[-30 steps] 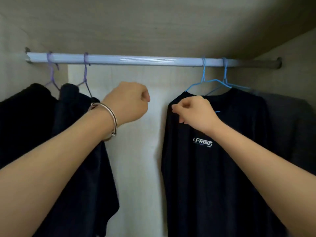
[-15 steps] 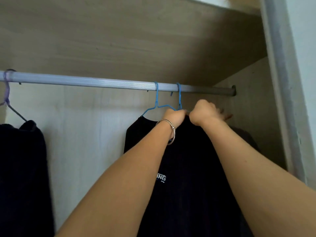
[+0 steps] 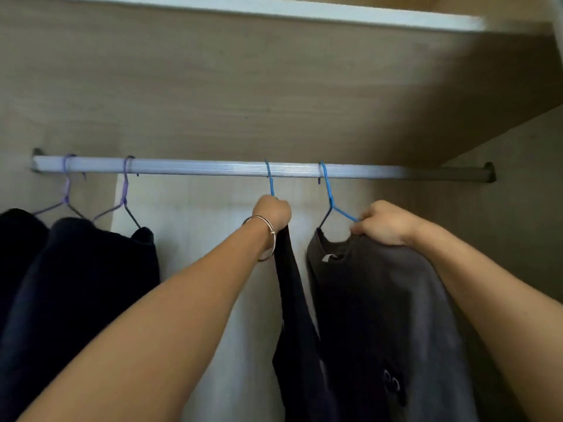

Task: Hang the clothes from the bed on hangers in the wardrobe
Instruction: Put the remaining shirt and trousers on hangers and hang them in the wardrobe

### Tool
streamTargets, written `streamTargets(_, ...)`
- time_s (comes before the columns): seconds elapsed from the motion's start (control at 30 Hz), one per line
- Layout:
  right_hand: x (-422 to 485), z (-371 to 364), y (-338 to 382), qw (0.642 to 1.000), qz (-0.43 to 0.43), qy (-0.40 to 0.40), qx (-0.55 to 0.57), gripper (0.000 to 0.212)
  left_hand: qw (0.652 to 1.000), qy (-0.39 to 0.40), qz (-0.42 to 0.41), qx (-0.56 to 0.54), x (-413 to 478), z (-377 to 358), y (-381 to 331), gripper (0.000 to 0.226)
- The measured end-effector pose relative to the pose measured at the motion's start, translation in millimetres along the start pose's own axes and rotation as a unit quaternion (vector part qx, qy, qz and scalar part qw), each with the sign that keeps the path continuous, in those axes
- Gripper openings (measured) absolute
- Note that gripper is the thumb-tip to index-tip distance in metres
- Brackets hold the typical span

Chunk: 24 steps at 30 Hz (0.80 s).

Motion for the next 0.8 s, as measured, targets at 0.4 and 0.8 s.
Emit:
streamTargets(0.4,13,-81,139,0.977,0.036,0.004,0.211,0.029,0.999,-0.017,0.037,0.005,-7,145,38,0.034)
streamTargets(0.8,11,-118,195,0.974,0.034,0.045,0.22,0.016,0.996,-0.04,0.045,0.071,2,197,54,0.035)
Point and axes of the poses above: each hand's wrist, its own x-axis towards the middle knuckle, its own z-axis out of the back of the hand, y = z × x, the point moved 9 cm from there along x, towards the middle knuckle, and after that the axes turned 6 degrees about z, right-handed, at the moved point
